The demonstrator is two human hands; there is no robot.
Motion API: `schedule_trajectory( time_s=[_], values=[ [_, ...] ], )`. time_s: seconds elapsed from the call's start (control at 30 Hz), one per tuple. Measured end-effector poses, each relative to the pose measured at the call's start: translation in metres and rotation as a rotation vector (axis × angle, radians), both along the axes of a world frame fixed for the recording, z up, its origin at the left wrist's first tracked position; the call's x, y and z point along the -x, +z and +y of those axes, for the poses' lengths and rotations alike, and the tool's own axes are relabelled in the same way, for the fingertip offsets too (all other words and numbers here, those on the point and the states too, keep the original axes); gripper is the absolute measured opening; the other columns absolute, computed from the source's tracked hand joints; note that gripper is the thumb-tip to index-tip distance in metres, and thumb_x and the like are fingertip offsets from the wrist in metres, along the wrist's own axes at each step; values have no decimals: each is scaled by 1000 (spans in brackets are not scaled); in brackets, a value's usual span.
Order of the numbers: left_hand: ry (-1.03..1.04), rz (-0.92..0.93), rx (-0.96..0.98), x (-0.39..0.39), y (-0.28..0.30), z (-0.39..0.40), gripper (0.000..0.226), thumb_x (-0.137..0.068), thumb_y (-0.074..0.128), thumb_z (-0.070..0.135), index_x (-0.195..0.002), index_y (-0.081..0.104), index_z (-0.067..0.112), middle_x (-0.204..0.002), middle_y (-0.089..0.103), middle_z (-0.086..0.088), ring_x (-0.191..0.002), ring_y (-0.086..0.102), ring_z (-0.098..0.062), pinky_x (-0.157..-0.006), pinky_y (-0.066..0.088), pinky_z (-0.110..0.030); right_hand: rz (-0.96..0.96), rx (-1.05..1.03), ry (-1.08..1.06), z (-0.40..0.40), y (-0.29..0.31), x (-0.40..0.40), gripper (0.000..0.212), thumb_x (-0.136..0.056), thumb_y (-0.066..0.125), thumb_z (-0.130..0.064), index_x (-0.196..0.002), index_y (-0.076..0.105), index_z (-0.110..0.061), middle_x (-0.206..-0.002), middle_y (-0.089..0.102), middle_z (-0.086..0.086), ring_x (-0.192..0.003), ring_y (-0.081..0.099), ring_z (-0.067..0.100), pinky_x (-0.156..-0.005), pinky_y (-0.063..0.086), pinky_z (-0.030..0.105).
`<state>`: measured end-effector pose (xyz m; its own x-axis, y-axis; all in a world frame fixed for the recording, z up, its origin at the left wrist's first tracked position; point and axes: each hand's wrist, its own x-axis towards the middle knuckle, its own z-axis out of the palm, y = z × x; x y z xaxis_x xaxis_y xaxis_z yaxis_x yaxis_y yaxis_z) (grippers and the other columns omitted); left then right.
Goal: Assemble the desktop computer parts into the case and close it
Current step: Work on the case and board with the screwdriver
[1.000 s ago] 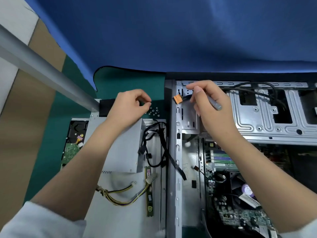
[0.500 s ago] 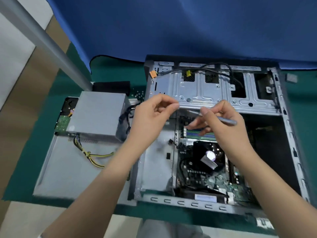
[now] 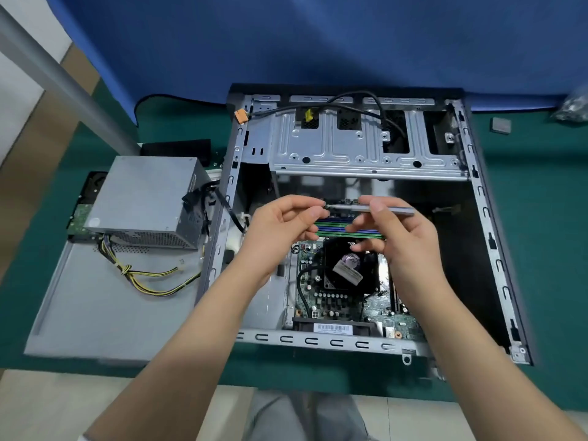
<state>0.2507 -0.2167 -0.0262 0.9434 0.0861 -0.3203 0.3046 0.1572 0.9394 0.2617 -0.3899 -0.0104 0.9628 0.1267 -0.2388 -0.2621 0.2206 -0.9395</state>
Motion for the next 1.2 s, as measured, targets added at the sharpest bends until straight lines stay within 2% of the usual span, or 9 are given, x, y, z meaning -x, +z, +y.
schedule_trajectory(
  time_s=[0.1, 0.2, 0.37, 0.63, 0.77, 0.83, 0.9, 1.03, 1.2],
  values=[
    [12, 24, 41, -2, -3, 4, 12, -87, 65, 7, -90, 71, 17, -84, 74, -3, -64, 62, -6, -63, 52, -16, -27, 13, 5, 3, 0, 0, 3, -93, 55, -10, -91, 57, -9, -64, 65, 1, -75, 69, 21, -55, 56, 27],
    [5, 39, 75, -2, -4, 5, 15, -85, 66, 6, -86, 73, 19, -75, 72, 1, -64, 63, -6, -64, 53, -17, -49, -4, 8, 6, -1, 1, 9, -94, 52, -3, -87, 49, -9, -63, 64, 0, -79, 68, 21, -60, 58, 27],
    [-8, 47, 76, -2, -4, 5, 16, -84, 66, 6, -83, 74, 20, -69, 70, 2, -63, 63, -6, -65, 53, -17, -37, -38, 33, 7, 0, 2, 9, -95, 50, -2, -89, 47, -9, -70, 60, 9, -87, 71, 30, -61, 59, 29],
    [-10, 41, 59, -3, -6, 4, 12, -85, 66, 4, -87, 71, 15, -70, 70, 2, -63, 63, -6, -64, 54, -17, -45, -16, 23, 7, -2, 1, 10, -95, 49, -2, -89, 47, -9, -67, 61, 4, -87, 71, 28, -62, 58, 27],
    [-8, 27, 42, -4, -5, 2, 12, -85, 66, 5, -87, 71, 15, -69, 70, 3, -63, 64, -6, -64, 54, -17, -36, -44, 14, 8, -2, 0, 10, -95, 50, -3, -90, 46, -10, -76, 62, 12, -86, 71, 30, -62, 59, 29],
    [-3, 23, 34, -3, -5, 2, 12, -86, 66, 4, -87, 70, 15, -69, 70, 3, -63, 64, -6, -64, 54, -17, -44, -39, 27, 8, -2, 0, 9, -95, 50, -4, -90, 46, -10, -74, 65, 8, -85, 72, 29, -62, 59, 29],
    [6, 17, 21, -2, -5, 2, 13, -86, 65, 3, -87, 70, 15, -69, 71, 3, -63, 65, -6, -63, 54, -17, -54, -20, 39, 8, -2, 1, 9, -94, 52, -8, -88, 45, -10, -67, 65, 2, -84, 72, 28, -63, 59, 30],
    [22, -8, 16, -1, -4, 2, 12, -85, 66, 3, -88, 70, 15, -76, 73, -1, -65, 66, -8, -64, 54, -17, -47, -15, 54, 8, 0, 1, 17, -86, 56, -21, -86, 44, -10, -64, 64, 4, -80, 72, 30, -63, 59, 32],
    [1, -35, -7, -2, -3, 1, 18, -86, 63, -1, -90, 70, 16, -73, 72, 1, -67, 67, -9, -66, 54, -17, -54, 14, 64, 8, -1, 1, 9, -93, 51, -11, -88, 45, -7, -66, 67, 4, -81, 72, 29, -64, 60, 31]
  ],
)
